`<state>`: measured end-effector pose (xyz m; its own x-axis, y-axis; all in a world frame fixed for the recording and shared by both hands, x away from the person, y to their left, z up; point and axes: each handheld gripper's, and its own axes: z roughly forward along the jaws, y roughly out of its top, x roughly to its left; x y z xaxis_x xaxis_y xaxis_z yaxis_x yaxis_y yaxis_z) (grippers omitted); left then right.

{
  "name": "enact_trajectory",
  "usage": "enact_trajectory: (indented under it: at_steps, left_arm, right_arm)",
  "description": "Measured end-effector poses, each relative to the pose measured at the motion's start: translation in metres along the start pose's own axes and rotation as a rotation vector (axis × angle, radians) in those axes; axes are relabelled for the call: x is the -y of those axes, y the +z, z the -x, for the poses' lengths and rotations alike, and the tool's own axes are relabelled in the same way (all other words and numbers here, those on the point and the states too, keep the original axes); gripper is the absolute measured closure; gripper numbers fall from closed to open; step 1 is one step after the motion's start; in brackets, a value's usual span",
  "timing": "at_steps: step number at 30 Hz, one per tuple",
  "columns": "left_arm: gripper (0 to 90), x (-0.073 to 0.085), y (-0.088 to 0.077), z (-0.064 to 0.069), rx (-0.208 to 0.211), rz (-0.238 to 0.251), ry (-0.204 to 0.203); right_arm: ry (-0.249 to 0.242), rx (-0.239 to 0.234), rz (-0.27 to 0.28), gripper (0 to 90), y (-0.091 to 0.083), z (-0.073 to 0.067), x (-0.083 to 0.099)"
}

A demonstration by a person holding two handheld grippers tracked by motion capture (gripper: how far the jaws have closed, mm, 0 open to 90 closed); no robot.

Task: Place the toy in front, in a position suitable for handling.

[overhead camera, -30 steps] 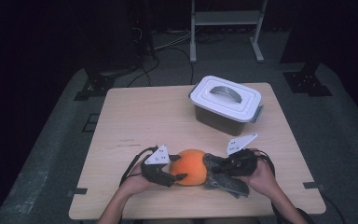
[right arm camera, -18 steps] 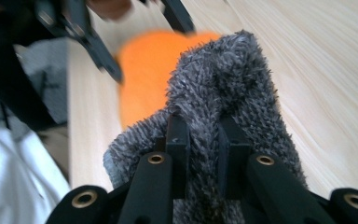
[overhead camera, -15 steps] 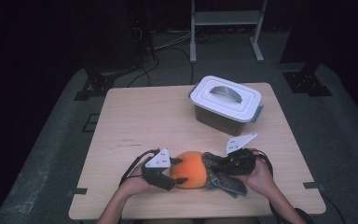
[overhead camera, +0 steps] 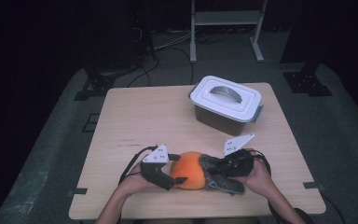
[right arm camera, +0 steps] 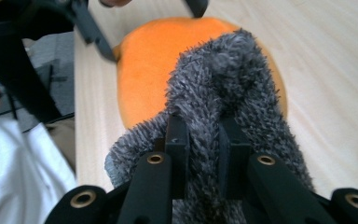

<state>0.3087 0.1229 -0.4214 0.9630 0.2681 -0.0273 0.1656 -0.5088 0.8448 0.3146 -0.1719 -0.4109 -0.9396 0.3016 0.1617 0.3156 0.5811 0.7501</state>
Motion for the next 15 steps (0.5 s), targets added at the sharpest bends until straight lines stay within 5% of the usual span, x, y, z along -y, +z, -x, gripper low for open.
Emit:
enact_trajectory:
  at_steps: [7,11,15]
  left_arm:
    - [26.1,0.008,0.002,-0.003,0.016,-0.041,0.001]
    - [27.5,0.012,0.001,-0.004,0.032,-0.047,-0.002]
    - [27.6,0.012,0.004,-0.002,0.029,-0.049,0.009]
  right_arm:
    - [0.017,-0.01,-0.03,76.7,-0.002,0.006,0.007]
    - [0.033,0.078,-0.082,77.0,-0.006,0.012,0.015]
    - [0.037,0.076,-0.021,77.1,-0.013,0.011,0.011]
